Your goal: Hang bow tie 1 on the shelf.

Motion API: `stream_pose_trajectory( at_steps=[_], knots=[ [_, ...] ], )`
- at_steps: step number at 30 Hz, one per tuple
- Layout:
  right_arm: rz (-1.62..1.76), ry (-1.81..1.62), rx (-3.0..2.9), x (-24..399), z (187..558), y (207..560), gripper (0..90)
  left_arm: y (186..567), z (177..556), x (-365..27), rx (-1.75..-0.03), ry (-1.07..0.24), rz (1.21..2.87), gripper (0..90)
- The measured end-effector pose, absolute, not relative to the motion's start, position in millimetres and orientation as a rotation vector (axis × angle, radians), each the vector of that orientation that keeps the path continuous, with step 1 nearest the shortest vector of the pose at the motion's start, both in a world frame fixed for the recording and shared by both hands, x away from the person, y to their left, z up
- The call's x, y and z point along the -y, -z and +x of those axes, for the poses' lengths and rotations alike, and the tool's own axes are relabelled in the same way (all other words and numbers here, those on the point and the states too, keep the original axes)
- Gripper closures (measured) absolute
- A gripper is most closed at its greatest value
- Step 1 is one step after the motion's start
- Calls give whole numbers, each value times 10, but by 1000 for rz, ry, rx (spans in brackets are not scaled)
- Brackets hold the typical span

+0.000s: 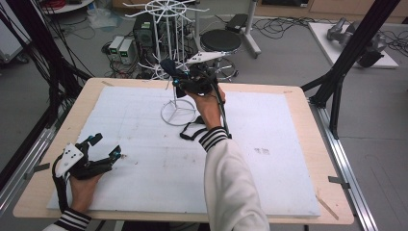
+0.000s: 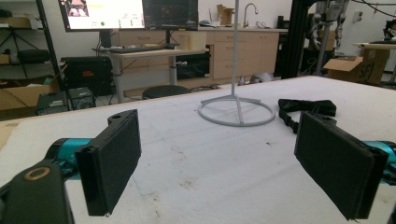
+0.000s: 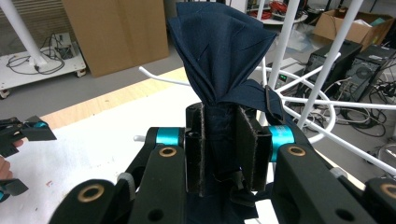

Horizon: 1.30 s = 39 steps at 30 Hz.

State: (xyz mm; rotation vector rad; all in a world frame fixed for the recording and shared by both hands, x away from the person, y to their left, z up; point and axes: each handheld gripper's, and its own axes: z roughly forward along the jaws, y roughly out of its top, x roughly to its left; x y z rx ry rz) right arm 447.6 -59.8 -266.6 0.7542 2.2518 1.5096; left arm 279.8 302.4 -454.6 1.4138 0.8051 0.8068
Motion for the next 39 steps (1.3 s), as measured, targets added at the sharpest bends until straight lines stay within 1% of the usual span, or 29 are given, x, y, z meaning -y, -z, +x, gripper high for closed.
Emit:
stream_pose_trajectory(
  at_steps=[10, 16, 20, 21, 23, 25, 27, 29, 32, 34, 36, 39],
  knots=[
    [746, -1459, -2278, 542, 4482, 2656, 725, 4546, 2796, -3025, -801, -808, 1415, 150],
    [746, -1449, -2270, 555, 4475, 2647, 669, 4546, 2795, -3025, -801, -809, 1415, 151],
    [759, -1475, -2252, 588, 4458, 2623, 611, 4546, 2795, -3024, -801, -809, 1416, 150],
    [753, -1487, -2250, 594, 4459, 2621, 593, 4546, 2795, -3024, -801, -809, 1416, 150],
    [753, -1488, -2235, 611, 4440, 2604, 503, 4546, 2795, -3024, -801, -810, 1416, 150],
    [759, -1502, -2221, 635, 4414, 2581, 458, 4545, 2795, -3023, -800, -811, 1418, 151],
    [776, -1515, -2199, 666, 4379, 2553, 367, 4545, 2795, -3023, -799, -812, 1419, 150],
    [766, -1523, -2189, 702, 4349, 2521, 322, 4545, 2795, -3023, -799, -811, 1419, 151],
    [788, -1528, -2161, 744, 4300, 2487, 210, 4545, 2795, -3024, -801, -811, 1420, 151],
    [787, -1544, -2161, 786, 4276, 2472, 192, 4545, 2796, -3022, -802, -811, 1418, 151],
    [794, -1543, -2157, 820, 4243, 2458, 150, 4544, 2797, -3022, -802, -811, 1419, 150],
    [797, -1569, -2123, 935, 4165, 2461, 143, 4544, 2797, -3020, -803, -812, 1419, 150]
  ],
)
